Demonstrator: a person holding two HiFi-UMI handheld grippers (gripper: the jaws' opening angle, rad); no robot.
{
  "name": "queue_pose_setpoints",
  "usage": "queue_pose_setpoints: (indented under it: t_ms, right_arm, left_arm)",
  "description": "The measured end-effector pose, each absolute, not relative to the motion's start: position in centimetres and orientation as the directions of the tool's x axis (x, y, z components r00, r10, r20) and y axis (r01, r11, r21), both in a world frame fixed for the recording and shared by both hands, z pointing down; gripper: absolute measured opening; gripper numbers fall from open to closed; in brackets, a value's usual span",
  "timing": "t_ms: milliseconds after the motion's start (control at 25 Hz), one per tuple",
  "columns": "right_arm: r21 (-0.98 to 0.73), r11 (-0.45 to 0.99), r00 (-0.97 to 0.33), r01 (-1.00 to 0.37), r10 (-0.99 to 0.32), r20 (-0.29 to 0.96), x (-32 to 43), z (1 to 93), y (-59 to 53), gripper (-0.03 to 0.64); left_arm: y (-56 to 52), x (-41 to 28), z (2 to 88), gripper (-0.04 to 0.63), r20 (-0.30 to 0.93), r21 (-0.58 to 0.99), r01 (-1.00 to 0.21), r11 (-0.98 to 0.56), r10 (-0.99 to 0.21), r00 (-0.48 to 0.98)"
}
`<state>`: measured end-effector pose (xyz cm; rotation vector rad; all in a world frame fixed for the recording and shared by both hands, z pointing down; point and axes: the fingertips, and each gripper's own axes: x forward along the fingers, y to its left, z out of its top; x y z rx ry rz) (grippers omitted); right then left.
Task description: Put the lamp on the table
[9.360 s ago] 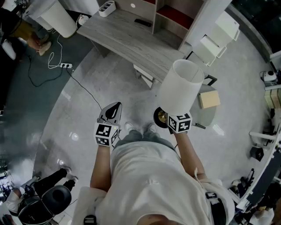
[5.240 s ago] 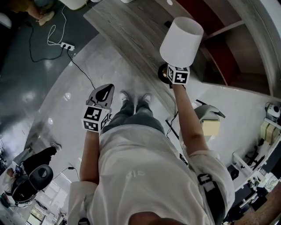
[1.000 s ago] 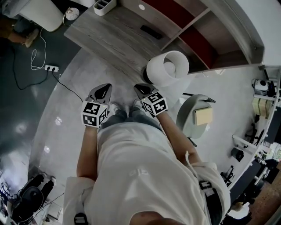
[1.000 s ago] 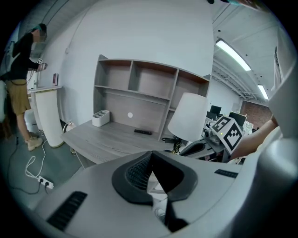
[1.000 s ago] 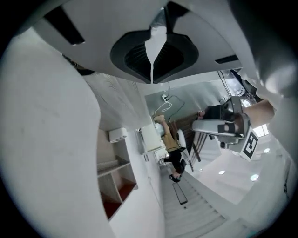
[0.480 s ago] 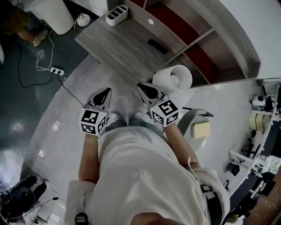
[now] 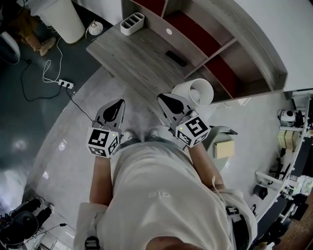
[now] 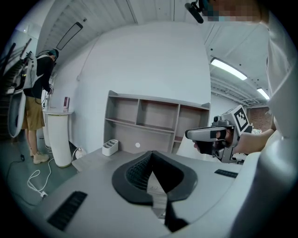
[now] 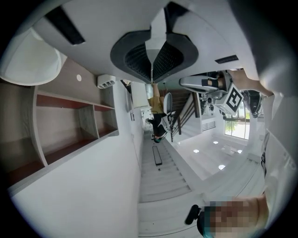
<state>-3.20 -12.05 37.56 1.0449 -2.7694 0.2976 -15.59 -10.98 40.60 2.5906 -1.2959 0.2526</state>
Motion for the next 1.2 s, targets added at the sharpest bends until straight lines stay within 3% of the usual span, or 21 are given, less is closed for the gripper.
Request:
queue_pose_setpoints:
  t_ms: [1200]
  right_arm:
    - [-0.153, 0.714, -0.727, -0.683, -0.645, 0.235, -2.2, 38.8, -12.7, 0.041]
  left_arm:
    - [-12.2, -14.3, 40.3, 0.015, 0.243, 0.132, -0.783, -0.608, -0.746, 0.620]
